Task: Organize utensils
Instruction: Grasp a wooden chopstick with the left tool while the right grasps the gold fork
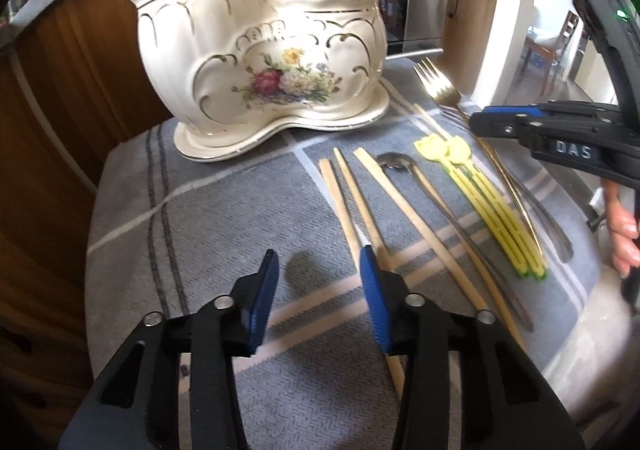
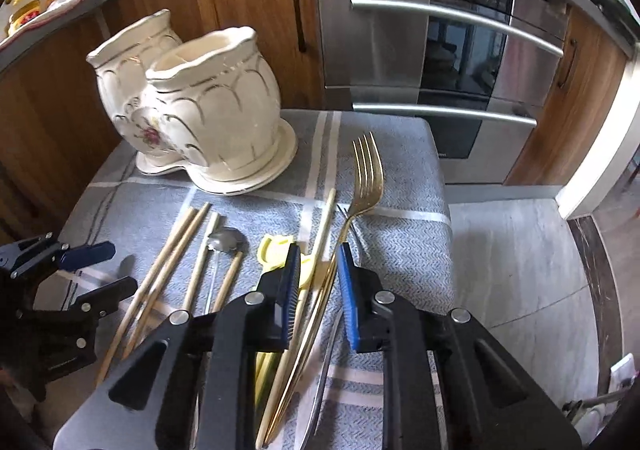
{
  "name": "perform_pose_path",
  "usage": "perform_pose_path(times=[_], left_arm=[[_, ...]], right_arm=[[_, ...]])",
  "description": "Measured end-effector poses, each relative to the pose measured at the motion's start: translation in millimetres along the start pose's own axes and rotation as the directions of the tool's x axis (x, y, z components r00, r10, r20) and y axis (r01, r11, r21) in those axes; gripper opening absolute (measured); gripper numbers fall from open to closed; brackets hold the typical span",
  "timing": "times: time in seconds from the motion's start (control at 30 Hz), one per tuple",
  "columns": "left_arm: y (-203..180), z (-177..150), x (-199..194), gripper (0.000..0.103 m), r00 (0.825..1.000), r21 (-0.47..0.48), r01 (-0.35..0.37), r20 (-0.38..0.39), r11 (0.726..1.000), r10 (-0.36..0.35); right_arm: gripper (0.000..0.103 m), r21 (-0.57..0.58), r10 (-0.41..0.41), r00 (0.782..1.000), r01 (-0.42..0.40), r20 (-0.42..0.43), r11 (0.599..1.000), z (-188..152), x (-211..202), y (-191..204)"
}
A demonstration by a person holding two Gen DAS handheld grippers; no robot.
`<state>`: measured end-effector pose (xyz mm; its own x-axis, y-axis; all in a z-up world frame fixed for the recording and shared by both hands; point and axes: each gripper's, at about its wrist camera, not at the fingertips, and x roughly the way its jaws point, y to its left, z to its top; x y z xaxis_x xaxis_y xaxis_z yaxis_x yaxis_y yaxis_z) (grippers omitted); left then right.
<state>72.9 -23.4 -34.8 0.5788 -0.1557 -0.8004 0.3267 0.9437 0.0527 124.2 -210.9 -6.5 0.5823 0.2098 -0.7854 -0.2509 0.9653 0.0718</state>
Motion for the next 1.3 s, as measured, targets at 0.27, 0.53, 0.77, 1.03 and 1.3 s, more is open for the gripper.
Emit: perform_pose_path(times=[0.27,0.53,0.77,1.03,1.3], left_arm=[[0.0,-1.6,2.6,0.038,1.000,-0.004,0.025,-0.004,1.000,-0.025],[7.6,2.4,6.6,0.038,0.999,-0.041,0.047,-0.021,0.998,-0.048],[-1.2,3.1,10.6,0.038,0.999,-0.001,0.023,-0.042,1.000,-0.023],[-5.9,14.1,18.2,0.026,0.999,0.027,0.004,-0.038,1.000,-0.003],[-1.7,19.6,20.7,0.007,1.000,0.029,0.003,-0.027,1.000,-0.003]], right_arm=[[0.019,0.017,-0.017,0.999,0.018,-0.048,1.000,5.8,13.7,-1.3],[0.019,0.036,-0.034,0.997,0.037,-0.066,0.999,15.8,25.8,0.0],[0.011,0.048,-0.045,0.997,0.048,-0.070,0.998,22.7,32.9,-1.0],[0.009,0.033,-0.060,0.995,0.063,-0.076,0.998,28.3,38.7,2.7],[0.006,0.060,-0.037,0.999,0.039,-0.039,0.997,24.5,30.3,-4.0]])
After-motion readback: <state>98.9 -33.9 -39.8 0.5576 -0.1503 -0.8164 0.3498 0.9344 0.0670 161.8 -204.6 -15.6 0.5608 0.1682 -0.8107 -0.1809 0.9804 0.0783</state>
